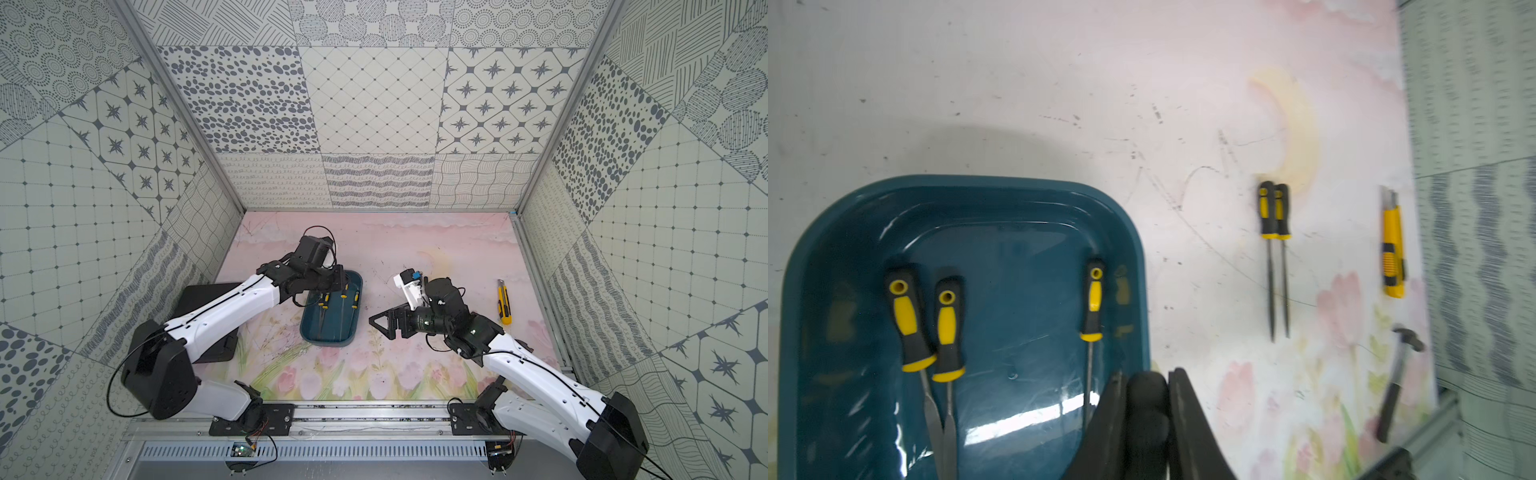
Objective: Take the file tool out of the storage box
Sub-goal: Pick up the file tool from the storage box.
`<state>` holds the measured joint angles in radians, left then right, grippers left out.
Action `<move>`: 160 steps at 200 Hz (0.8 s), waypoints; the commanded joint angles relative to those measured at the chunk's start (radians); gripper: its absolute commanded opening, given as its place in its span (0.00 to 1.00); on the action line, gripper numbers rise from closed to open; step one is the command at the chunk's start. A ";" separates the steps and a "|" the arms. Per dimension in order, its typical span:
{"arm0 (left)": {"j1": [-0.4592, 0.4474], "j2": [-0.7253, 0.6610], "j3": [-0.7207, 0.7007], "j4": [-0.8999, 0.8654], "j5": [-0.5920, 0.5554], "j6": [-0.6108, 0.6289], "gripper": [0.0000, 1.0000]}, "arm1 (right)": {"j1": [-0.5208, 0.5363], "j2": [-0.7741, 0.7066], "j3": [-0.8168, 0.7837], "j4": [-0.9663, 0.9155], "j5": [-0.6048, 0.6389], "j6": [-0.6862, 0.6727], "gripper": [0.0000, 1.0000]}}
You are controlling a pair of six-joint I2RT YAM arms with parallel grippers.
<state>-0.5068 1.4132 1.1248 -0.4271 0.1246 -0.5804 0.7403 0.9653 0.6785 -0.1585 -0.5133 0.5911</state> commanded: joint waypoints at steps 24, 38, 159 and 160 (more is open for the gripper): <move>0.006 -0.315 -0.048 0.241 0.356 -0.150 0.06 | 0.012 -0.026 -0.024 0.304 -0.196 0.148 0.93; 0.005 -0.361 -0.062 0.291 0.394 -0.198 0.06 | 0.016 -0.014 -0.022 0.365 -0.217 0.186 0.92; 0.005 -0.478 -0.192 0.629 0.484 -0.388 0.06 | 0.146 0.153 0.042 0.677 -0.304 0.343 0.59; 0.005 -0.478 -0.193 0.632 0.483 -0.389 0.06 | 0.145 0.153 0.041 0.681 -0.306 0.345 0.58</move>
<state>-0.5018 0.9592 0.9424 0.0151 0.5468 -0.9096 0.8753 1.1027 0.6941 0.3866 -0.7811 0.8886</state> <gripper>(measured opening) 0.174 0.620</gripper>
